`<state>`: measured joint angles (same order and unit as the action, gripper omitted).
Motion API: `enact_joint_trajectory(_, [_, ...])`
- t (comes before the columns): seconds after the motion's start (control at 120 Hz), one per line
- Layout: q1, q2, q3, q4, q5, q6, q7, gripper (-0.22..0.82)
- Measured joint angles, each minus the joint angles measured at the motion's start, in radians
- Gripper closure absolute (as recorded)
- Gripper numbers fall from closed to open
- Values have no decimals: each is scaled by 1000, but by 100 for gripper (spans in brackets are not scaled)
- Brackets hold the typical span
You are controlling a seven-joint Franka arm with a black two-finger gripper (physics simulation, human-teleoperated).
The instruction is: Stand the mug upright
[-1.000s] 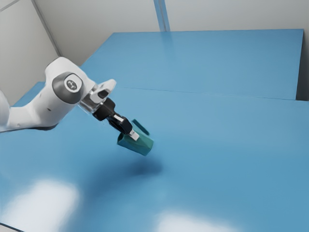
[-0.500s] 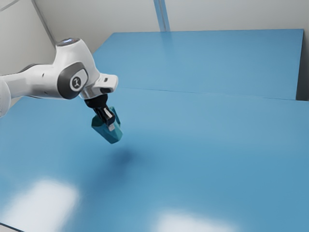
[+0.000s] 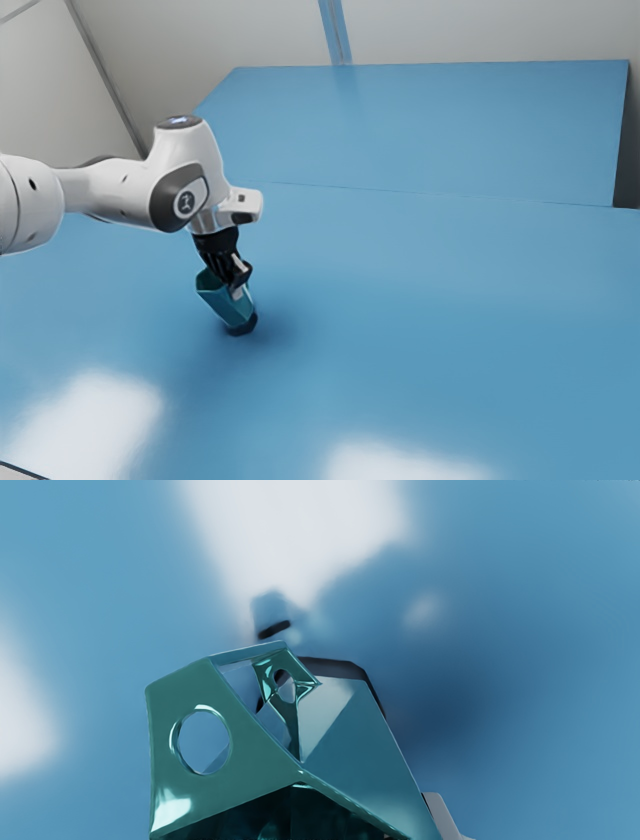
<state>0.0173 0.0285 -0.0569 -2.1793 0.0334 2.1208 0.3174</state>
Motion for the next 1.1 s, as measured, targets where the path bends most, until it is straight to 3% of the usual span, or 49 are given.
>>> enact_joint_trajectory(0.233, [-6,25,0,0,-1,19,-43,75])
enact_joint_trajectory(0.3, [-6,29,-1,0,-4,21,-51,66])
enact_joint_trajectory(0.467, [-2,18,-1,2,-18,19,-67,32])
enact_joint_trajectory(0.633, [-10,-48,-1,39,-46,-28,-76,15])
enact_joint_trajectory(0.95, [-22,-50,1,398,-52,-282,-86,3])
enact_joint_trajectory(1.1, [-18,-52,1,487,-43,-369,-89,2])
